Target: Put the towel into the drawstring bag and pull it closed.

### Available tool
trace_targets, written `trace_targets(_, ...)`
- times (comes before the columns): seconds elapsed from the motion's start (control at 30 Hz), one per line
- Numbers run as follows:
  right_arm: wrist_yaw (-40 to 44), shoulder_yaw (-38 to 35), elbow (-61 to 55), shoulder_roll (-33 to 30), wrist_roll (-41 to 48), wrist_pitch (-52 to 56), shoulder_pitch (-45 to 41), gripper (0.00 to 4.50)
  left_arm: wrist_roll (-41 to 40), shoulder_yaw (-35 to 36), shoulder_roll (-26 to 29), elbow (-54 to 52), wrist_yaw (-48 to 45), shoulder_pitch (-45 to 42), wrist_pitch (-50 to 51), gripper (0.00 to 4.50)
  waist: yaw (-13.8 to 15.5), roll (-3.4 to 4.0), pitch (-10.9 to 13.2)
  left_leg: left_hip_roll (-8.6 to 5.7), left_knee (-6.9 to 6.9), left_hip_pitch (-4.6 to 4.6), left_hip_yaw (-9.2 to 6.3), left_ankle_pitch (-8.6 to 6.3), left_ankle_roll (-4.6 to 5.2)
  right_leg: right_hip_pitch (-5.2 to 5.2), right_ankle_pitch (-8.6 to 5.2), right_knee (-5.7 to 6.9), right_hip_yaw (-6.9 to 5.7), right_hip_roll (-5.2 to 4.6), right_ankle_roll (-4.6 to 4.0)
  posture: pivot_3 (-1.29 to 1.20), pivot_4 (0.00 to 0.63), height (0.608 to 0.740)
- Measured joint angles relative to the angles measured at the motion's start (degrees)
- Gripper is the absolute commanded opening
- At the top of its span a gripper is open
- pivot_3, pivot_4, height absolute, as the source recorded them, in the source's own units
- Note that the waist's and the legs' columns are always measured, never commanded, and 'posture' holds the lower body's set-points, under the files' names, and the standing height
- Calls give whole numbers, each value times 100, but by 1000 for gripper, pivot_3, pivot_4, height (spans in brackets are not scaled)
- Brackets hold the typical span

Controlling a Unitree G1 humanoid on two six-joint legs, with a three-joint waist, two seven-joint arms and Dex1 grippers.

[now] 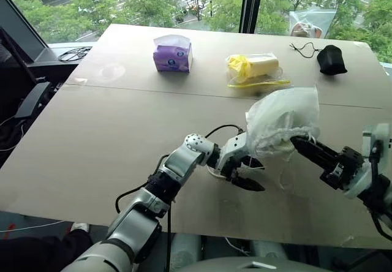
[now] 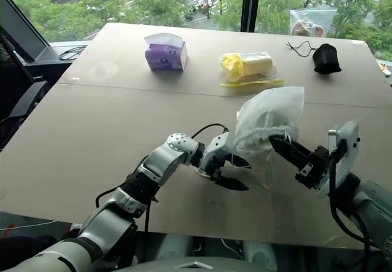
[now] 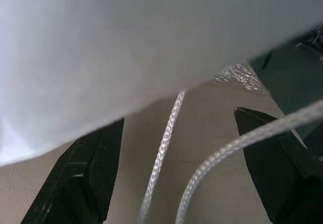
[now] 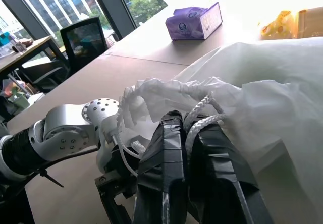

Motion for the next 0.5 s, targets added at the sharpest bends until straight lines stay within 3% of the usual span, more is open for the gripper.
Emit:
trace_targets(0.1, -244, 50, -14, -78, 208, 16, -59, 89, -8, 69, -202, -34, 267, 2, 112, 3558, 21, -1, 0, -7, 3, -8, -4, 0, 0, 2, 0, -6, -4, -10, 2, 0, 150, 740)
trace_targets(0.2, -316, 73, -23, -177, 272, 25, -64, 0, -85, 215, -498, -27, 520, 1, 138, 2795, 6, -1, 0, -12, 7, -8, 1, -2, 3, 3, 0, -8, 3, -14, 4, 0, 150, 740)
trace_targets(0.37, -311, 56, -22, -360, 277, 31, 14, 0, -478, 738, -388, -191, 702, 8, 266, 417, -19, -1, 0, -9, 4, 1, -22, -2, 3, 2, 0, 2, 5, 7, 2, 0, 150, 740)
trace_targets(0.4, -303, 23, -21, -392, 259, 32, 44, 0, -528, 867, -270, -277, 738, 24, 288, 142, -21, 0, 0, -7, 3, 4, -25, -2, 3, 2, 0, 3, 5, 11, 2, 0, 150, 740)
trace_targets(0.5, -287, -149, 10, -468, 200, 31, 98, 0, -682, 1255, 162, -574, 785, 195, 368, 142, -27, 2, -1, -3, 1, 5, -27, -2, 3, 1, 0, 4, 6, 11, 1, 0, 150, 740)
